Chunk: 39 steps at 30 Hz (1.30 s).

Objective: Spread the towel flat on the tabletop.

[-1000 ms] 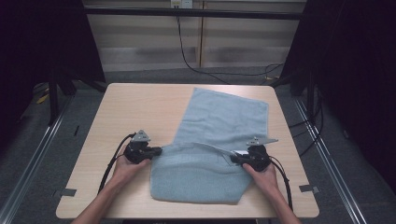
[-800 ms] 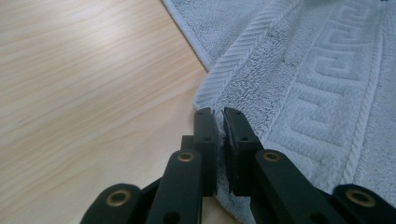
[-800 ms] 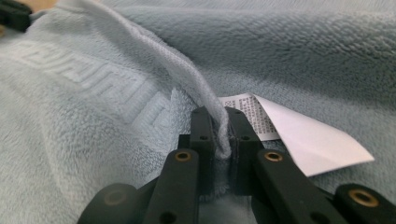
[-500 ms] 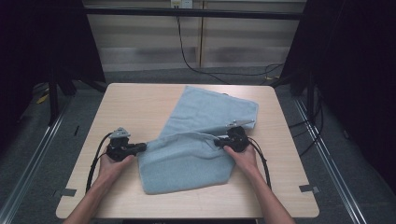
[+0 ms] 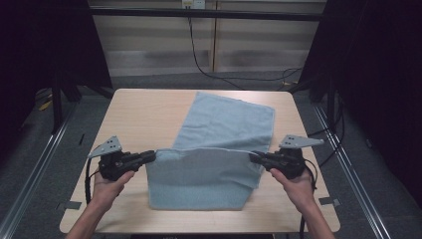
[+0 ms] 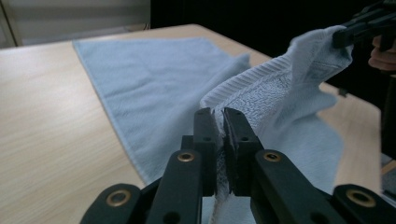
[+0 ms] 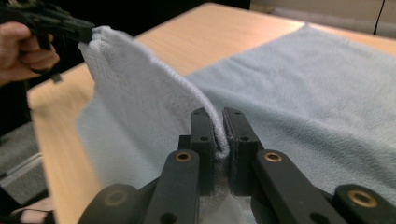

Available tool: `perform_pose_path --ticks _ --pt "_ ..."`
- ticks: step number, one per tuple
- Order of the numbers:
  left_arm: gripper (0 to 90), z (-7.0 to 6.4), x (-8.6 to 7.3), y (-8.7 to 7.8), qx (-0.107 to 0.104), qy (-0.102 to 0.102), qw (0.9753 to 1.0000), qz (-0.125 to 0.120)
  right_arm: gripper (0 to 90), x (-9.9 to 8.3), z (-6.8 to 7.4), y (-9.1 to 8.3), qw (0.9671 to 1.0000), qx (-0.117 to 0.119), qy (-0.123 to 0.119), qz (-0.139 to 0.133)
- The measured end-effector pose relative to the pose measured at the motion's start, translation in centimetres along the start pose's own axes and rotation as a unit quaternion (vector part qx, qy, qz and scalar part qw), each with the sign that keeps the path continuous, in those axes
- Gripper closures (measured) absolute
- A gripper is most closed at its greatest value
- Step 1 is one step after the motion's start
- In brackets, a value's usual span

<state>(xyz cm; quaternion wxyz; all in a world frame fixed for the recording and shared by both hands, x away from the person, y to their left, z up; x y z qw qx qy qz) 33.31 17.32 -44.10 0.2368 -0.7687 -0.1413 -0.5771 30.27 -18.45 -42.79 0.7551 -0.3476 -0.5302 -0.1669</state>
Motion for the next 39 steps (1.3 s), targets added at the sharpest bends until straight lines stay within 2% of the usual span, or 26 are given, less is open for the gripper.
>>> perform_pose_path --ticks 2,5,6,9,12,13,14,15,16,17,18,19,22,24,25,27,30,31,32,33,34,35,36,37,38,39 --pt "84.4 -1.3 1.7 -0.9 -0.011 0.008 0.9997 -0.023 83.7 1.3 0.9 -2.1 0.9996 0.009 0.002 -0.028" --pt "84.4 -2.2 2.9 -1.5 -0.014 0.020 0.9991 -0.036 83.7 2.5 2.4 -3.5 0.9987 0.013 -0.013 -0.046" --pt "84.4 -3.2 3.7 -2.0 -0.026 0.026 0.9983 -0.045 83.7 2.9 3.0 -3.9 0.9983 0.016 -0.019 -0.053" --pt "84.3 -4.2 3.6 -2.4 -0.040 0.034 0.9977 -0.044 83.3 3.2 4.2 -4.8 0.9968 0.025 -0.034 -0.067" --pt "84.1 -5.5 0.2 -2.7 -0.054 0.030 0.9981 -0.004 83.0 0.0 5.9 -5.6 0.9973 0.041 -0.042 -0.043" --pt "84.0 -5.5 0.2 -2.7 -0.054 0.030 0.9981 -0.004 83.0 -1.3 6.0 -5.7 0.9976 0.042 -0.042 -0.036" --pt "83.9 -5.8 -2.4 -2.9 -0.058 0.018 0.9979 0.020 83.0 -2.6 6.2 -5.8 0.9979 0.049 -0.026 -0.032" --pt "83.9 -5.8 -2.4 -2.9 -0.058 0.018 0.9979 0.020 83.0 -2.6 6.2 -5.8 0.9979 0.049 -0.026 -0.032" --pt "83.7 -6.1 -5.2 -3.4 -0.070 0.011 0.9958 0.059 82.4 -6.1 6.7 -5.7 0.9973 0.071 -0.001 -0.017" --pt "83.4 -6.1 -5.2 -3.4 -0.070 0.011 0.9958 0.059 82.4 -6.1 6.7 -5.7 0.9973 0.071 -0.001 -0.017" --pt "82.6 -6.5 -7.2 -4.0 -0.082 0.004 0.9932 0.083 78.5 -8.8 7.2 -5.8 0.9960 0.088 0.018 0.007" --pt "81.7 -6.8 -7.7 -4.4 -0.091 0.003 0.9923 0.084 76.0 -9.5 7.3 -6.0 0.9956 0.090 0.021 0.015" --pt "73.3 -6.9 -8.2 -5.1 -0.099 -0.001 0.9911 0.090 69.1 -10.2 7.3 -6.8 0.9945 0.094 0.042 0.016" --pt "65.4 -6.9 -7.4 -5.6 -0.108 -0.007 0.9915 0.073 59.1 -9.0 6.4 -7.6 0.9947 0.090 0.051 -0.001" --pt "64.3 -6.7 -6.1 -5.8 -0.110 -0.007 0.9925 0.053 59.7 -8.4 6.1 -7.7 0.9946 0.086 0.056 -0.011" --pt "63.5 -6.6 -5.5 -5.6 -0.113 -0.006 0.9925 0.047 59.0 -7.9 5.9 -7.7 0.9941 0.091 0.056 -0.021" --pt "62.5 -5.3 -4.7 -3.9 -0.093 0.001 0.9941 0.057 56.1 -6.6 5.2 -7.2 0.9944 0.083 0.056 -0.034" --pt "62.4 -3.6 -4.8 -2.0 -0.072 -0.007 0.9951 0.068 56.1 -6.3 4.3 -5.7 0.9968 0.063 0.044 -0.022" --pt "62.3 -3.6 -4.8 -2.0 -0.072 -0.007 0.9951 0.068 56.1 -6.3 4.3 -5.7 0.9968 0.063 0.044 -0.022" --pt "62.3 -2.0 -5.3 0.4 -0.056 -0.013 0.9944 0.088 56.3 -6.7 3.4 -3.9 0.9983 0.048 0.034 0.006" --pt "62.7 -2.0 -5.3 0.4 -0.056 -0.013 0.9944 0.088 56.3 -6.7 3.4 -3.9 0.9983 0.048 0.034 0.006" --pt "62.8 -1.1 -5.8 1.9 -0.053 -0.023 0.9925 0.108 56.6 -7.6 2.3 -1.1 0.9977 0.042 0.026 0.046" --pt "63.5 0.0 -6.5 4.0 -0.035 -0.016 0.9906 0.131 57.0 -8.0 2.1 -0.2 0.9969 0.044 0.025 0.061" --pt "64.6 0.0 -6.5 4.0 -0.035 -0.016 0.9906 0.131 57.0 -8.0 2.1 -0.2 0.9969 0.044 0.025 0.061" --pt "65.3 0.4 -6.9 5.0 -0.029 -0.009 0.9898 0.139 57.0 -8.7 1.3 1.8 0.9949 0.040 0.016 0.091" --pt "65.3 0.7 -7.9 6.8 -0.031 -0.005 0.9858 0.165 57.1 -8.9 0.9 2.6 0.9941 0.032 0.015 0.102"
Point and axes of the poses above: each handheld gripper's, and its own axes: y roughly forward along the jaws, x roughly out of its top, z roughly to its left, the point moved 8 cm from there along y, roughly forward along the jaws, and after that the axes turned 7 degrees about -z, right-handed, at the moved point
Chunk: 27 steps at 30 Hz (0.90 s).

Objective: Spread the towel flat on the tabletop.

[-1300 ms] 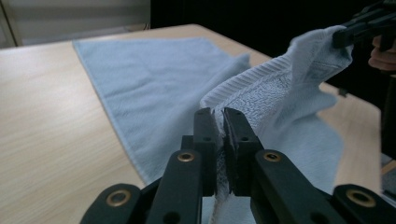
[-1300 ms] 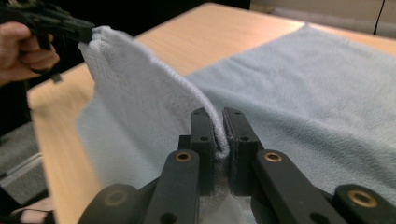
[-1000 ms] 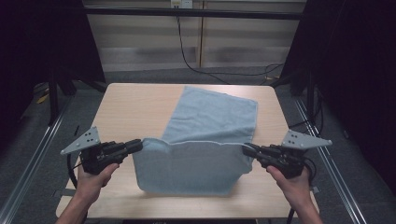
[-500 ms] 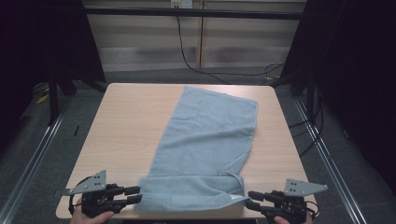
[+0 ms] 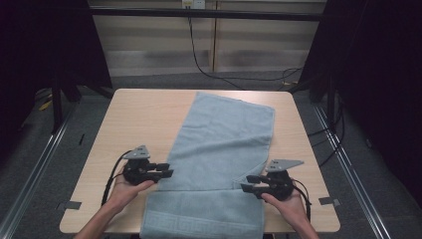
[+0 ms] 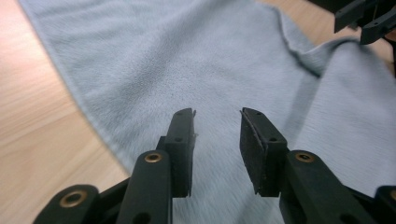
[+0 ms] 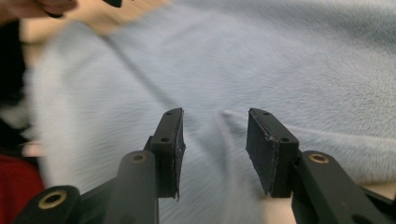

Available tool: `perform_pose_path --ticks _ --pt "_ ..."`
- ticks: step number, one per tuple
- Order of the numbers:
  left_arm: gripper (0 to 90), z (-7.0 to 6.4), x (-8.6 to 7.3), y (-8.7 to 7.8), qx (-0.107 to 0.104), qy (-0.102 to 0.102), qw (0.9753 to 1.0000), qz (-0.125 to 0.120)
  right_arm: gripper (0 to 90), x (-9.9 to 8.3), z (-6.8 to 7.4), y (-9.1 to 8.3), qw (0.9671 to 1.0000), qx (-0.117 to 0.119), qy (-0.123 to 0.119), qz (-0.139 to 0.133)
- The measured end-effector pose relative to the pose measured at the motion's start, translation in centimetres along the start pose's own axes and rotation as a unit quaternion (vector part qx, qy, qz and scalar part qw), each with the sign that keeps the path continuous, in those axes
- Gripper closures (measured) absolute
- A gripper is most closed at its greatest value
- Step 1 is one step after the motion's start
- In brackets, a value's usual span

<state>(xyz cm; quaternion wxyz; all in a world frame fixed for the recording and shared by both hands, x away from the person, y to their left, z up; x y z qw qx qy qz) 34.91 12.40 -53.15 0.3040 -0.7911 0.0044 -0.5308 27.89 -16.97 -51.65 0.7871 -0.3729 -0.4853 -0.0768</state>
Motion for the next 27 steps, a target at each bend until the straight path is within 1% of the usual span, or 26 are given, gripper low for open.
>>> perform_pose_path --ticks 1,2,3,4,5,6,7,8,9,10,12,13,14,15,16,17,18,19,20,21,22,23,24,26,27 --pt "65.4 0.3 -0.2 0.8 0.011 0.011 0.9998 0.011 58.0 0.0 -0.4 0.7 1.0000 -0.003 0.000 0.007" --pt "65.4 0.5 -0.5 1.4 0.011 0.013 0.9996 0.024 60.7 0.0 -0.7 1.2 0.9999 -0.002 0.005 0.011" --pt "65.4 0.5 -0.5 1.4 0.011 0.013 0.9996 0.024 60.7 0.0 -0.7 1.2 0.9999 -0.002 0.005 0.011" --pt "65.4 0.7 -0.9 1.8 0.019 0.017 0.9991 0.033 64.3 -0.2 -1.0 1.6 0.9998 -0.001 0.009 0.019" --pt "65.9 0.8 -1.6 2.0 0.031 0.027 0.9985 0.035 80.5 -0.8 -1.0 1.9 0.9993 -0.008 0.005 0.036" --pt "65.9 0.8 -1.6 2.0 0.031 0.027 0.9985 0.035 87.3 -0.8 -0.9 1.6 0.9994 -0.008 0.003 0.033" --pt "66.1 0.8 -1.8 1.7 0.031 0.016 0.9989 0.030 89.2 -0.6 -0.5 0.9 0.9998 -0.005 0.002 0.021" --pt "66.1 0.8 -1.9 1.4 0.032 0.012 0.9990 0.030 89.2 -0.6 -0.5 0.9 0.9998 -0.005 0.002 0.021" --pt "66.0 0.7 -2.2 1.0 0.029 0.007 0.9992 0.027 89.5 -0.6 -0.4 0.4 0.9998 -0.010 0.001 0.016" --pt "67.0 0.5 -2.8 0.2 0.035 0.004 0.9992 0.019 89.8 -0.5 -0.2 -1.3 0.9996 -0.026 0.006 -0.005" --pt "67.7 0.0 -3.3 -0.6 0.039 0.002 0.9989 0.027 89.8 -0.9 -0.1 -3.0 0.9988 -0.042 0.014 -0.024" --pt "67.7 -0.3 -3.6 -1.0 0.040 0.007 0.9988 0.028 89.8 -1.2 0.1 -3.7 0.9983 -0.044 0.022 -0.032" --pt "67.7 -0.6 -3.9 -1.4 0.042 0.011 0.9986 0.030 89.8 -1.6 0.2 -4.4 0.9980 -0.047 0.025 -0.035" --pt "67.7 -0.6 -3.9 -1.4 0.042 0.011 0.9986 0.030 89.8 -2.1 0.3 -5.0 0.9973 -0.059 0.027 -0.035" --pt "67.7 -0.9 -4.2 -1.8 0.045 0.009 0.9985 0.031 89.8 -2.1 0.3 -5.0 0.9973 -0.059 0.027 -0.035" --pt "67.7 -1.4 -4.6 -2.3 0.042 0.005 0.9985 0.034 89.8 -2.6 0.4 -5.5 0.9968 -0.066 0.029 -0.035" --pt "67.7 -1.7 -4.8 -2.6 0.041 0.005 0.9985 0.037 89.5 -3.3 0.6 -6.3 0.9958 -0.071 0.040 -0.042" --pt "67.6 -2.4 -5.3 -3.2 0.038 0.005 0.9986 0.037 89.0 -3.7 0.5 -6.5 0.9957 -0.075 0.039 -0.038" --pt "67.6 -2.4 -5.3 -3.2 0.038 0.005 0.9986 0.037 89.0 -3.7 0.5 -6.5 0.9957 -0.075 0.039 -0.038" --pt "67.3 -3.1 -5.8 -3.8 0.030 0.004 0.9987 0.041 88.3 -4.4 1.0 -6.7 0.9958 -0.070 0.050 -0.033" --pt "66.7 -3.1 -5.8 -3.8 0.030 0.004 0.9987 0.041 88.3 -4.4 1.0 -6.7 0.9958 -0.070 0.050 -0.033" --pt "64.6 -3.6 -6.1 -4.2 0.023 -0.006 0.9989 0.039 86.3 -5.2 1.6 -6.7 0.9961 -0.071 0.048 -0.020" --pt "63.0 -3.8 -6.2 -4.4 0.020 -0.011 0.9990 0.039 85.5 -5.5 1.9 -6.7 0.9965 -0.068 0.047 -0.016" --pt "58.5 -3.9 -5.9 -4.5 0.014 -0.004 0.9994 0.033 80.0 -6.1 2.5 -6.7 0.9967 -0.064 0.050 -0.007" --pt "57.4 -3.8 -5.4 -4.6 0.015 -0.005 0.9996 0.025 76.5 -6.1 2.6 -6.8 0.9969 -0.063 0.047 -0.007"
Point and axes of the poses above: each handheld gripper's, and its own axes: y roughly forward along the jaws, x roughly out of its top, z roughly to its left, the point moved 8 cm from there along y, roughly forward along the jaws, and after that the axes turned 7 degrees about -z, right-handed, at the moved point
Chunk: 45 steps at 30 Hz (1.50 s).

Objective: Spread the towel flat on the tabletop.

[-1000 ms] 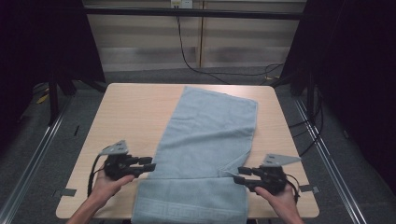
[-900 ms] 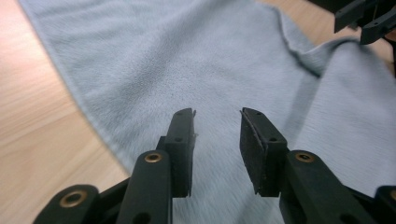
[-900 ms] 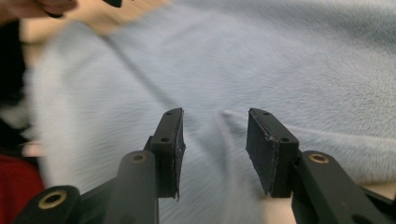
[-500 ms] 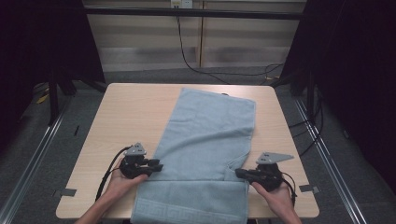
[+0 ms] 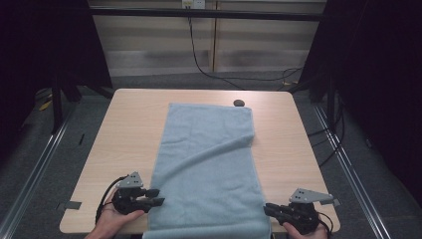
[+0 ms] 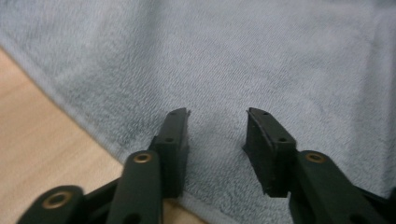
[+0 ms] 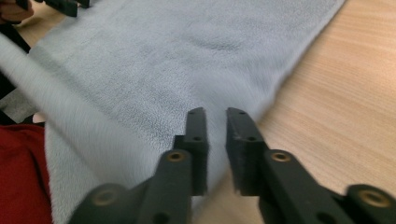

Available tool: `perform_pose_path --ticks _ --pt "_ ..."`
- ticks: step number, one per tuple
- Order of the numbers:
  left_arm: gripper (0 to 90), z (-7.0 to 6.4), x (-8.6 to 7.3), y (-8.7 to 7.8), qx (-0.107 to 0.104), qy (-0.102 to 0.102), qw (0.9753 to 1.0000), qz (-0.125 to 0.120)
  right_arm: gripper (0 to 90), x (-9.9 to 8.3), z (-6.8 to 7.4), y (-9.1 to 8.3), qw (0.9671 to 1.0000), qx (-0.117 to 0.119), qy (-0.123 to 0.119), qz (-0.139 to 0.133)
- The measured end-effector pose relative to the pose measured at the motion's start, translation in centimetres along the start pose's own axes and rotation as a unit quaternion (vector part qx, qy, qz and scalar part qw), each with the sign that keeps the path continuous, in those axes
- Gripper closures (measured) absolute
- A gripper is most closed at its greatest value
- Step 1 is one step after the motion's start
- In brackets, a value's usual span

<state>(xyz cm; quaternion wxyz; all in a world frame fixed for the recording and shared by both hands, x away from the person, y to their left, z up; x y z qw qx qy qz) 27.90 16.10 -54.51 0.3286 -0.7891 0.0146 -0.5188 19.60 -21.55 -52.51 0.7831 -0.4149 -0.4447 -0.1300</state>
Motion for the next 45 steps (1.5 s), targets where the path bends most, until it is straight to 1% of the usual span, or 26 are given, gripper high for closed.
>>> perform_pose_path --ticks 1,2,5,6,7,9,10,11,12,13,15,16,17,20,21,22,28,29,30,32,34,36,40,42,44,45 --pt "55.5 0.0 0.0 0.0 0.000 0.000 1.0000 0.000 76.5 0.0 0.0 0.0 1.0000 0.000 0.000 0.000" --pt "54.2 0.6 1.2 0.0 0.005 -0.005 0.9998 -0.019 73.3 0.8 -0.3 0.0 0.9999 -0.003 0.000 -0.014" --pt "54.4 1.7 2.3 0.3 0.017 -0.007 0.9994 -0.028 70.0 1.8 -0.8 0.3 0.9996 -0.001 -0.007 -0.028" --pt "54.8 2.4 2.9 0.6 0.023 -0.012 0.9991 -0.033 67.8 3.5 -1.9 1.3 0.9991 -0.001 -0.014 -0.041" --pt "55.2 2.9 3.3 0.9 0.030 -0.013 0.9989 -0.035 67.7 4.0 -2.2 1.8 0.9989 -0.001 -0.015 -0.044" --pt "56.0 5.1 4.8 2.2 0.046 -0.021 0.9979 -0.040 67.7 5.5 -3.0 3.6 0.9987 0.004 -0.020 -0.046" --pt "56.4 5.1 4.8 2.2 0.046 -0.021 0.9979 -0.040 67.7 5.5 -3.0 3.6 0.9987 0.004 -0.020 -0.046" --pt "56.5 6.3 5.8 3.1 0.053 -0.029 0.9971 -0.046 67.8 6.9 -3.8 5.8 0.9989 0.003 -0.026 -0.040" --pt "57.0 6.3 5.8 3.1 0.053 -0.029 0.9971 -0.046 67.8 6.9 -3.8 5.8 0.9989 0.003 -0.026 -0.040" --pt "57.3 7.0 6.4 3.5 0.058 -0.034 0.9965 -0.051 67.4 8.3 -4.5 8.3 0.9989 0.008 -0.028 -0.035" --pt "57.2 7.8 7.0 4.2 0.065 -0.043 0.9952 -0.059 67.0 8.6 -4.8 9.2 0.9989 0.005 -0.034 -0.031" --pt "57.2 8.1 7.2 4.7 0.069 -0.045 0.9950 -0.056 66.6 8.9 -5.3 10.3 0.9990 -0.005 -0.039 -0.024" --pt "57.2 8.4 7.2 5.1 0.075 -0.044 0.9946 -0.057 66.3 9.1 -6.0 12.6 0.9995 -0.003 -0.028 -0.014" --pt "56.6 8.6 6.6 5.9 0.076 -0.045 0.9951 -0.044 66.1 8.6 -6.5 13.9 0.9997 -0.012 -0.023 0.002" --pt "55.6 8.5 6.3 6.1 0.080 -0.034 0.9957 -0.032 65.5 7.3 -6.2 14.3 0.9992 -0.007 -0.030 0.026" --pt "55.1 8.4 6.0 6.2 0.081 -0.026 0.9960 -0.027 65.5 7.1 -6.1 14.0 0.9993 -0.006 -0.026 0.028" --pt "53.2 8.7 5.6 6.7 0.090 -0.023 0.9955 -0.019 65.6 5.4 -5.5 11.5 0.9993 0.000 -0.025 0.029" --pt "53.2 8.4 5.4 6.8 0.093 -0.004 0.9956 -0.015 65.5 4.7 -5.3 10.6 0.9993 0.001 -0.026 0.028" --pt "53.2 8.4 5.4 6.8 0.093 -0.004 0.9956 -0.015 65.5 4.7 -5.3 10.6 0.9993 0.001 -0.026 0.028" --pt "53.3 7.5 5.0 6.6 0.090 0.014 0.9958 -0.011 65.4 4.0 -5.0 9.7 0.9996 0.005 -0.019 0.023" --pt "53.7 7.3 4.8 6.5 0.093 0.020 0.9954 -0.011 65.3 3.8 -4.8 9.5 0.9995 0.005 -0.017 0.024" --pt "53.9 6.5 4.3 6.0 0.083 0.015 0.9964 -0.014 65.3 3.5 -4.3 9.2 0.9994 0.009 -0.022 0.027" --pt "53.7 4.8 3.1 4.9 0.078 0.032 0.9964 -0.008 63.5 2.4 -2.4 8.2 0.9982 0.016 -0.046 0.034" --pt "53.6 4.4 2.9 4.6 0.075 0.029 0.9967 -0.006 63.4 2.1 -2.0 7.9 0.9980 0.017 -0.046 0.038" --pt "53.1 3.3 2.2 4.0 0.072 0.029 0.9970 -0.002 63.4 1.5 -0.9 7.4 0.9977 0.032 -0.044 0.039" --pt "53.0 3.3 2.2 4.0 0.072 0.029 0.9970 -0.002 63.5 1.3 -0.6 7.2 0.9976 0.036 -0.043 0.040"
Point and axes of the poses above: each handheld gripper's, and its own axes: y roughly forward along the jaws, x roughly out of its top, z roughly to its left, the point moved 8 cm from there along y, roughly forward along the jaws, and after that the axes turned 7 degrees about -z, right-handed, at the moved point
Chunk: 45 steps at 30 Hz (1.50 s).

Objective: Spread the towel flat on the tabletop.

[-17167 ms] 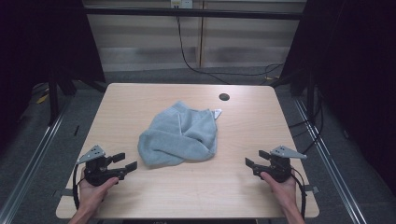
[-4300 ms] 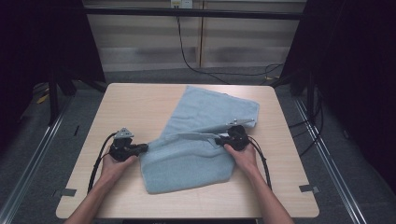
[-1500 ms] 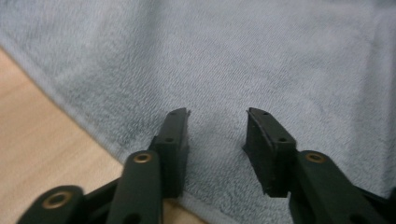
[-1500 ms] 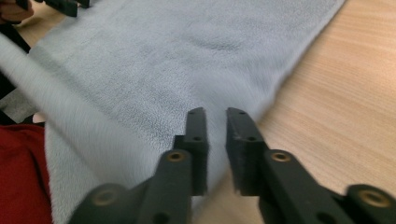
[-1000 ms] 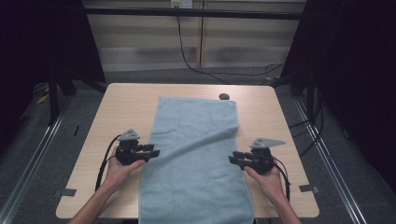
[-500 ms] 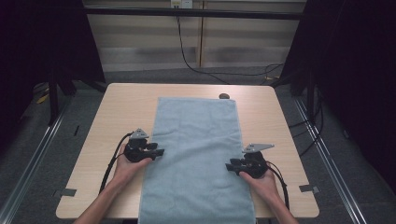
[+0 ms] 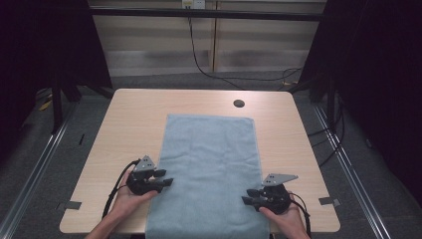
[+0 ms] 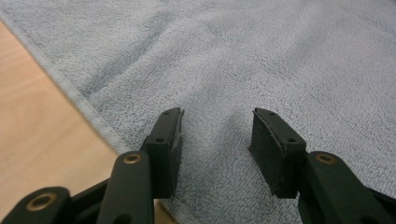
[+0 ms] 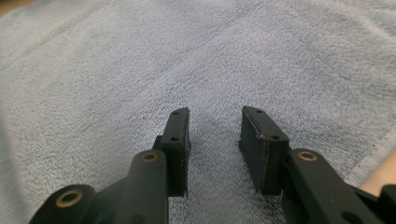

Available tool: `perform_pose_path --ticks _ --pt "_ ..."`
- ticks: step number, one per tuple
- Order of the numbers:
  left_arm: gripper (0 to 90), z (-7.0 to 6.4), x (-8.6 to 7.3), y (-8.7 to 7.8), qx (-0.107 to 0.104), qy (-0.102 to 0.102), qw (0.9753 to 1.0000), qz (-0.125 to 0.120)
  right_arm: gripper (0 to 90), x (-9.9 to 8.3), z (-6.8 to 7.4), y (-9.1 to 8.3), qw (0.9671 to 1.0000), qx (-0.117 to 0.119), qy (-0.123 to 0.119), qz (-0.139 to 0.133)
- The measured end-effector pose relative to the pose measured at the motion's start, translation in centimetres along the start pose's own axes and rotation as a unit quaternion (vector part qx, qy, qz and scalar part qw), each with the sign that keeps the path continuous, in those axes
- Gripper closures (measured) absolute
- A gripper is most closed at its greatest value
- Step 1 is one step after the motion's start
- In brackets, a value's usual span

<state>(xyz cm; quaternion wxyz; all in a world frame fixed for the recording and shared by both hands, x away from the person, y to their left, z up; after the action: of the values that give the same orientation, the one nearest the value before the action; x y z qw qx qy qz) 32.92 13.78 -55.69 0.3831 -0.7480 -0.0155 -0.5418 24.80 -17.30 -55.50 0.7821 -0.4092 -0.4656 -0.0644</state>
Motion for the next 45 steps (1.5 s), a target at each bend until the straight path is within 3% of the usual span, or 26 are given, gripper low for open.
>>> perform_pose_path --ticks 2,4,5,6,7,10,13,14,15,17,18,19,20,21,22,23,25,27,28,30,32,39,40,42,43,45 --pt "52.9 -1.3 -0.7 -0.9 -0.010 -0.001 0.9999 0.006 63.7 -0.3 0.7 -0.2 0.9999 0.010 0.005 0.000" --pt "52.9 -2.4 -1.2 -1.7 -0.005 -0.011 0.9998 0.015 63.8 -0.7 1.3 -0.5 0.9998 0.019 0.006 0.003" --pt "52.6 -3.2 -1.5 -2.1 -0.013 0.003 0.9997 0.018 63.8 -0.9 1.8 -0.7 0.9997 0.022 0.008 0.006" --pt "51.5 -3.2 -1.5 -2.1 -0.013 0.003 0.9997 0.018 63.8 -0.9 1.8 -0.7 0.9997 0.022 0.008 0.006" --pt "51.2 -3.8 -1.8 -2.5 -0.029 0.011 0.9993 0.021 62.8 -1.2 2.5 -0.8 0.9995 0.028 0.007 0.013" --pt "51.7 -4.9 -2.5 -3.8 -0.058 -0.001 0.9978 0.030 62.9 -1.1 3.2 -0.8 0.9993 0.033 -0.008 0.017" --pt "51.7 -4.7 -2.2 -3.9 -0.060 -0.003 0.9979 0.024 62.4 -0.4 3.1 -0.9 0.9994 0.033 -0.013 0.003" --pt "51.3 -3.7 -1.3 -3.6 -0.050 -0.008 0.9987 0.010 61.3 0.9 2.2 -0.8 0.9995 0.026 -0.007 -0.017" --pt "51.1 -3.7 -1.3 -3.6 -0.050 -0.008 0.9987 0.010 61.3 1.5 1.6 -0.6 0.9994 0.024 -0.002 -0.026" --pt "51.1 -1.7 0.5 -2.5 -0.034 -0.018 0.9993 -0.002 60.4 2.9 0.0 0.0 0.9994 0.009 -0.004 -0.034" --pt "51.2 -1.7 0.5 -2.5 -0.034 -0.018 0.9993 -0.002 59.9 3.6 -0.9 0.5 0.9993 0.003 -0.002 -0.037" --pt "51.2 -0.1 1.7 -1.7 -0.019 -0.023 0.9995 -0.013 59.7 4.3 -1.7 1.1 0.9993 -0.002 -0.003 -0.038" --pt "51.2 -0.1 1.7 -1.7 -0.019 -0.023 0.9995 -0.013 59.7 4.3 -1.7 1.1 0.9993 -0.002 -0.003 -0.038" --pt "51.2 1.5 2.8 -0.9 0.000 -0.030 0.9993 -0.021 59.0 5.9 -3.7 2.4 0.9990 -0.017 -0.002 -0.042" --pt "51.2 1.5 2.8 -0.9 0.000 -0.030 0.9993 -0.021 58.7 6.3 -4.2 2.9 0.9990 -0.018 0.000 -0.041" --pt "51.2 2.8 3.7 -0.1 0.012 -0.042 0.9987 -0.027 58.3 6.8 -5.0 3.6 0.9989 -0.023 0.003 -0.042" --pt "51.0 3.3 4.0 0.3 0.014 -0.047 0.9984 -0.030 57.6 7.5 -6.3 4.8 0.9987 -0.034 0.011 -0.037" --pt "50.7 4.3 4.3 0.9 0.033 -0.040 0.9980 -0.035 57.4 7.7 -6.7 5.4 0.9986 -0.038 0.008 -0.036" --pt "49.8 5.0 4.1 1.5 0.037 -0.051 0.9977 -0.023 55.9 7.9 -7.2 6.3 0.9987 -0.041 0.009 -0.029" --pt "49.5 5.4 4.0 1.7 0.044 -0.048 0.9976 -0.022 55.4 7.9 -7.2 6.7 0.9987 -0.042 0.008 -0.027" --pt "48.7 6.0 3.8 1.6 0.047 -0.058 0.9969 -0.023 55.5 7.1 -7.0 7.5 0.9988 -0.048 -0.001 -0.011" --pt "46.7 6.9 3.6 1.6 0.059 -0.059 0.9962 -0.025 55.7 6.2 -5.4 6.8 0.9995 -0.032 -0.007 -0.007" --pt "46.8 6.7 3.3 1.8 0.056 -0.056 0.9967 -0.019 55.8 6.0 -5.3 6.6 0.9995 -0.031 -0.007 -0.005" --pt "46.9 6.2 2.3 2.3 0.051 -0.027 0.9983 0.007 55.8 5.6 -4.8 6.2 0.9995 -0.031 -0.008 -0.006" --pt "45.9 5.8 2.2 2.3 0.052 -0.014 0.9985 0.002 55.8 5.3 -4.5 5.9 0.9996 -0.028 -0.008 -0.006" --pt "45.9 5.2 1.9 2.0 0.044 -0.012 0.9989 0.007 55.8 4.8 -4.1 5.3 0.9998 -0.021 -0.005 -0.003"
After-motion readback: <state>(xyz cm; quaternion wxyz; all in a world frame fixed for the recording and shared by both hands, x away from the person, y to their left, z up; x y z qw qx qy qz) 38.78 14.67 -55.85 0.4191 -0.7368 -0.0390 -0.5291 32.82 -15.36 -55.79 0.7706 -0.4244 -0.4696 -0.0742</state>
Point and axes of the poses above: each handheld gripper's, and its own axes: y roughly forward along the jaws, x roughly out of its top, z roughly to its left, the point moved 8 cm from there along y, roughly forward along the jaws, and after that the axes turned 7 degrees about -z, right-handed, at the moved point
